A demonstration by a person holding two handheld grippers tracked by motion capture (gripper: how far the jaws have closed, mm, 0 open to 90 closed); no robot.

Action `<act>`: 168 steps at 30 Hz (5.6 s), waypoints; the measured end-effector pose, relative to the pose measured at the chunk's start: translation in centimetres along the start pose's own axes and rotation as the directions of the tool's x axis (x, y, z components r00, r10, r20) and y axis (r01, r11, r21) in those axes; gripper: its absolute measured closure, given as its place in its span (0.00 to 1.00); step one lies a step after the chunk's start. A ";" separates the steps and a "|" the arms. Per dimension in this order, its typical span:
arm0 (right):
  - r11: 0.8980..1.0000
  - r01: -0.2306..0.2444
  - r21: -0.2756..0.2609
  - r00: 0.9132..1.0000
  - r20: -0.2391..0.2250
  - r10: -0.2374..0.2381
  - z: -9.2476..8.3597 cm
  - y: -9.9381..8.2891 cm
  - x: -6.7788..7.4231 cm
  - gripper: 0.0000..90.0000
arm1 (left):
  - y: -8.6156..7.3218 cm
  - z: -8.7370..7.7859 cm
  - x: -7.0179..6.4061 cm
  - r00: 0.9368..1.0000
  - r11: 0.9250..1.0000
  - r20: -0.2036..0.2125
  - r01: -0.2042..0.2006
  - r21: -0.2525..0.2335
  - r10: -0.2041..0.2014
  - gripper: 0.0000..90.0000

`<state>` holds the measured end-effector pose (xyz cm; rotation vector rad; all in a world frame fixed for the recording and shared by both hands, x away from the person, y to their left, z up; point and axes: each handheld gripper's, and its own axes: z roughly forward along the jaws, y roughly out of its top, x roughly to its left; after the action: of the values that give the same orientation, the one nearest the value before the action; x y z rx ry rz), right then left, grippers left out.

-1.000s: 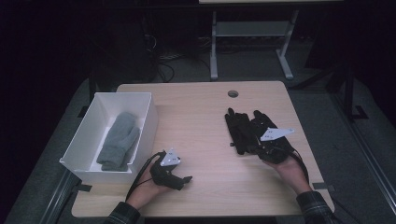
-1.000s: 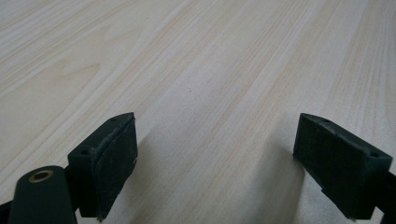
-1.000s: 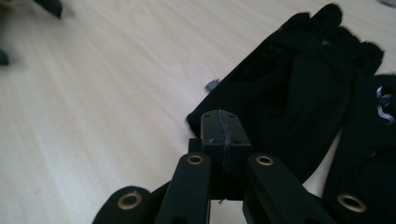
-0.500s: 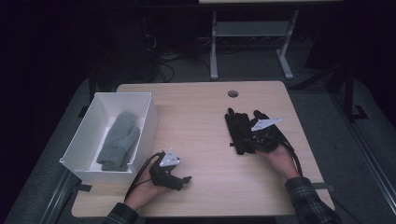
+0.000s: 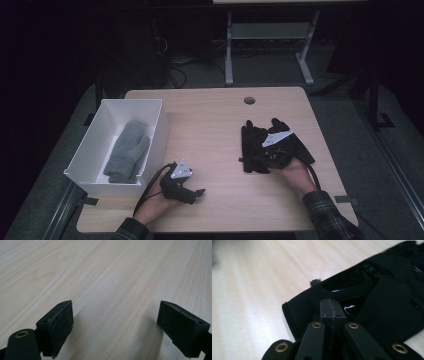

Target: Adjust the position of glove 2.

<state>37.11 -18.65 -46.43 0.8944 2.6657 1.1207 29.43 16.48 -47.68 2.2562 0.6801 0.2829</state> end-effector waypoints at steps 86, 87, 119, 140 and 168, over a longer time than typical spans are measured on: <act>0.994 -0.071 -0.078 0.979 0.187 0.085 -6.0 -1.9 -3.0 1.00 | 0.0 0.0 0.1 1.000 1.000 -0.001 -0.008 0.007 0.008 0.14; 0.994 -0.079 -0.080 0.975 0.203 0.094 -6.2 -2.2 -3.5 1.00 | 0.0 0.0 0.1 1.000 1.000 -0.001 -0.008 0.007 0.008 0.14; 0.973 -0.231 -0.026 0.914 0.336 0.226 -7.0 -6.1 -9.3 1.00 | 0.0 0.0 0.1 1.000 1.000 -0.002 -0.008 0.008 0.008 0.14; 0.991 -0.081 0.106 0.979 0.193 0.060 -5.7 -4.4 -3.7 1.00 | 0.0 0.0 0.1 1.000 1.000 -0.002 -0.008 0.007 0.008 0.14; 0.994 -0.095 0.051 0.974 0.210 0.082 -3.1 -2.2 -3.7 1.00 | 0.0 0.0 0.1 1.000 1.000 -0.002 -0.008 0.007 0.008 0.14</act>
<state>38.10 -23.84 -46.09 1.0866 2.5234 0.9102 29.51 16.50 -47.64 2.2660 0.6747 0.2868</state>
